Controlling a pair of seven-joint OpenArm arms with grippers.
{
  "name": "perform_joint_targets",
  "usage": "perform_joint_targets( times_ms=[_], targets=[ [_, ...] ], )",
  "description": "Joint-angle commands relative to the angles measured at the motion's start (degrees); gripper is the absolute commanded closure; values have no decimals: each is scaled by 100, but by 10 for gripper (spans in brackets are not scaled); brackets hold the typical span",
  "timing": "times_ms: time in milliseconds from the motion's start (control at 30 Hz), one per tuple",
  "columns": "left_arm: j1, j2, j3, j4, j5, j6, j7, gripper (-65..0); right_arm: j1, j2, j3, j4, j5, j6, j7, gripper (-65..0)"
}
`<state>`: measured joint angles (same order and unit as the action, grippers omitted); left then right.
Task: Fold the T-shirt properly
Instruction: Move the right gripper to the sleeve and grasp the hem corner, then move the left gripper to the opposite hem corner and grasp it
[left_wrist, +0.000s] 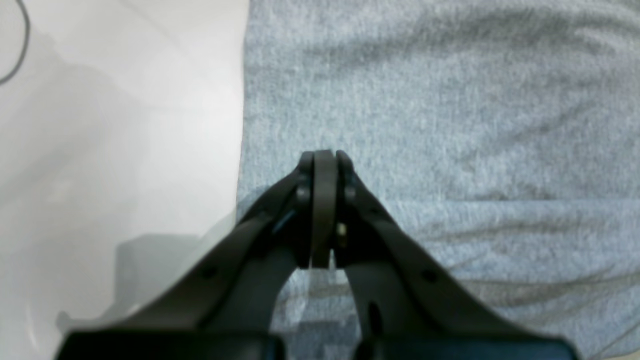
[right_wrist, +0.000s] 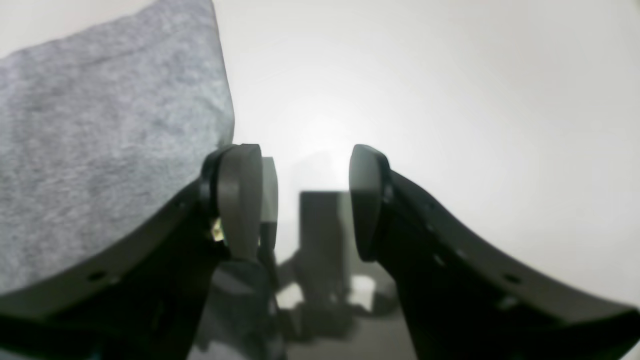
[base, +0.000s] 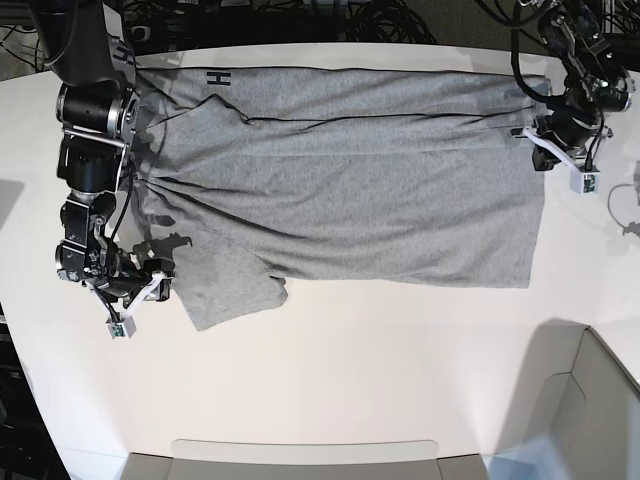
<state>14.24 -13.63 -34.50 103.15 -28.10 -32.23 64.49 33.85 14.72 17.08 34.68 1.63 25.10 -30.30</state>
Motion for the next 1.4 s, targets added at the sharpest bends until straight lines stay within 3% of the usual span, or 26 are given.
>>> perform_joint_targets(
  times_ms=[0,167,267,533,800,1033,1367],
  targets=[
    [-31,-66,-9,89,-69,1,-71,0,268,62,11,-70,88,35,257,-285],
    [-31,-31,0,89,-78,1,-71,0,286,0,11,-386,97,562,397,-285],
    [-31,40,0,89,-69,1,-71,0,259,-123,2,-386,70,615,397,-285],
    [-242,48,202,80,-69,1,-62,0,119,-298,-658,-377,97,606,389,-285],
    [-277,48,228,80,-69,1,166,0,-13,-281,-666,-316,132,597,389,-285],
    [-277,48,228,80,-69,1,166,0,-127,-298,-666,484,132,589,389,-285],
    [-277,48,228,80,-69,1,166,0,-127,-465,-675,159,79,571,389,-285]
  ],
)
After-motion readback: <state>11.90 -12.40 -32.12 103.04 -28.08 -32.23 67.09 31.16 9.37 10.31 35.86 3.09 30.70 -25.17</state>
